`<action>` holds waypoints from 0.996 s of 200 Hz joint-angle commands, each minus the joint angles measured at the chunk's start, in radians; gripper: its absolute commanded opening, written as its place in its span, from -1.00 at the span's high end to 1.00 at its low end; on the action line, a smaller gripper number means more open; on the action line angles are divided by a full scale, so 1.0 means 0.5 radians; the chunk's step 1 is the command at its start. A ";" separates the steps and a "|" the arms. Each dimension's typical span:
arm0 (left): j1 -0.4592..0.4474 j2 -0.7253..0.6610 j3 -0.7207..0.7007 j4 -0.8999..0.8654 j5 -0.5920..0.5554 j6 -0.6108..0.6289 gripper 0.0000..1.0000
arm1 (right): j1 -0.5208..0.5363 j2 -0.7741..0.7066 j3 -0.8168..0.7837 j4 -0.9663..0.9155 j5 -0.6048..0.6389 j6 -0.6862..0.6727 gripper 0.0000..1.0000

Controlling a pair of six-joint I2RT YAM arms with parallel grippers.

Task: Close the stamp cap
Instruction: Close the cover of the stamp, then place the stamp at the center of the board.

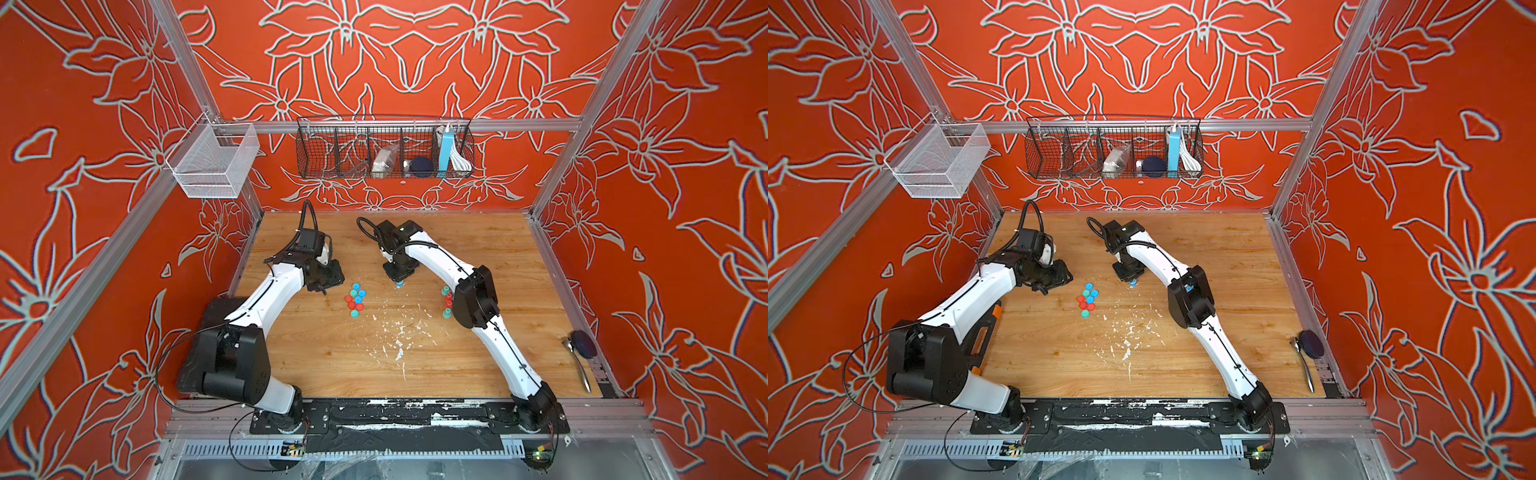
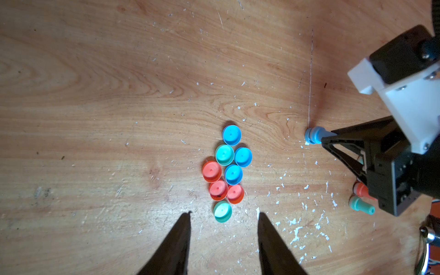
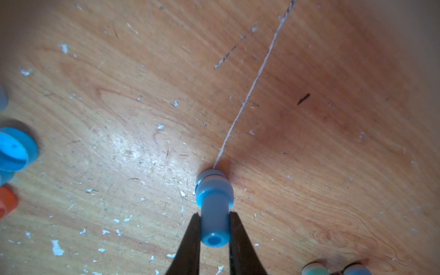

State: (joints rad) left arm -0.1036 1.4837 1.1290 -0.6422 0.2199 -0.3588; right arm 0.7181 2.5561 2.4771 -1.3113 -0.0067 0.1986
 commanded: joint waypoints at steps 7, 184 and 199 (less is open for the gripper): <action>0.017 -0.044 -0.031 0.002 0.011 0.013 0.08 | 0.027 -0.074 -0.046 -0.091 -0.011 0.032 0.98; 0.027 -0.061 -0.045 0.008 0.014 0.012 0.08 | 0.045 -0.185 -0.197 -0.003 0.002 0.062 1.00; 0.029 -0.061 -0.046 0.011 0.014 0.010 0.08 | 0.045 -0.182 -0.197 -0.009 0.001 0.062 1.00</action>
State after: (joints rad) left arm -0.0971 1.4788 1.1126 -0.6399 0.2222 -0.3588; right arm 0.7315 2.5065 2.3920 -1.3014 -0.0071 0.2173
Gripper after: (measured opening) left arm 0.458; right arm 0.201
